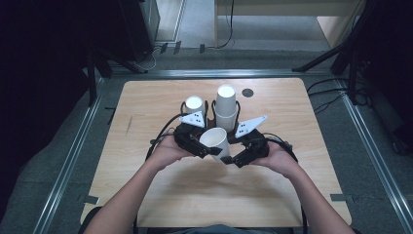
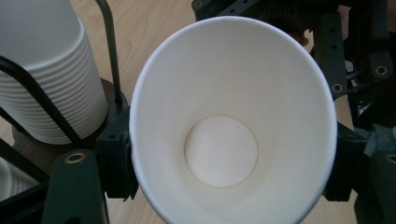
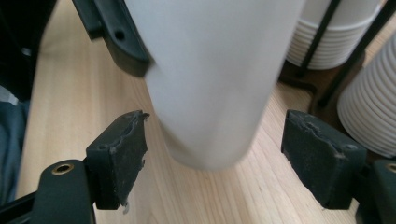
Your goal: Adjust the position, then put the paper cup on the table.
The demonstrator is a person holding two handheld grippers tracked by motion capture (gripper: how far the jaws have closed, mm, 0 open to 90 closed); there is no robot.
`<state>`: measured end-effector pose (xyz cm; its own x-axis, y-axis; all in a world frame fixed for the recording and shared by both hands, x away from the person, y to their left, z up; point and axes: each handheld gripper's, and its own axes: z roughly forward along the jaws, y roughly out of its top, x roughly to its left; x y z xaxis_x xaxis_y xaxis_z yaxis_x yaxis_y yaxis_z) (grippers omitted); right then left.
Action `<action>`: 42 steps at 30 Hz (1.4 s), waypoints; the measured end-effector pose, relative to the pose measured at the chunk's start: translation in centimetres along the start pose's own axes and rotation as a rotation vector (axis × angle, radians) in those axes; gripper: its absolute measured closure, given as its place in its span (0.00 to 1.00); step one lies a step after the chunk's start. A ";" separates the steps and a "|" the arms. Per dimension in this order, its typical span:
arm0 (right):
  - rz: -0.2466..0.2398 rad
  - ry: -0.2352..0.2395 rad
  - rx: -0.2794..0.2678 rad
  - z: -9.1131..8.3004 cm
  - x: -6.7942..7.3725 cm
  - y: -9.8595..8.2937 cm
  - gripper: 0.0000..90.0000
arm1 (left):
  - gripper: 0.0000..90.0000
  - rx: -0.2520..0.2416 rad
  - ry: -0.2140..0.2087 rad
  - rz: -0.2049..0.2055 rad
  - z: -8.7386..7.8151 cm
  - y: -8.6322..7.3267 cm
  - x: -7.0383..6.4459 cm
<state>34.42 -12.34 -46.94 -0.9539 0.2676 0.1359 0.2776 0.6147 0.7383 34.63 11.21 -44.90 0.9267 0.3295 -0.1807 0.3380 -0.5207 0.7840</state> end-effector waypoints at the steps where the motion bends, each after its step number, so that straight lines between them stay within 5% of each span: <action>1: 0.000 0.000 0.000 0.0 0.0 0.0 0.25 | 0.28 0.000 0.000 0.000 0.0 0.0 0.0; 21: 0.011 -0.102 -0.028 -1.7 -0.2 -0.9 0.24 | 0.27 0.117 0.063 0.027 -0.4 -0.7 0.1; 34: 0.026 -0.130 -0.030 -2.9 -0.9 -1.4 0.24 | 0.27 0.144 0.068 0.021 -1.2 -1.5 0.3; 42: 0.029 -0.189 -0.038 -3.7 -1.4 -1.7 0.24 | 0.27 0.146 0.069 0.016 -1.8 -1.7 0.2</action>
<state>34.86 -16.45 -45.95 -0.9063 0.4212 0.0338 0.2966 0.5771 0.7609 33.92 13.57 -45.16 0.9204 0.3709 -0.1234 0.3480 -0.6336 0.6910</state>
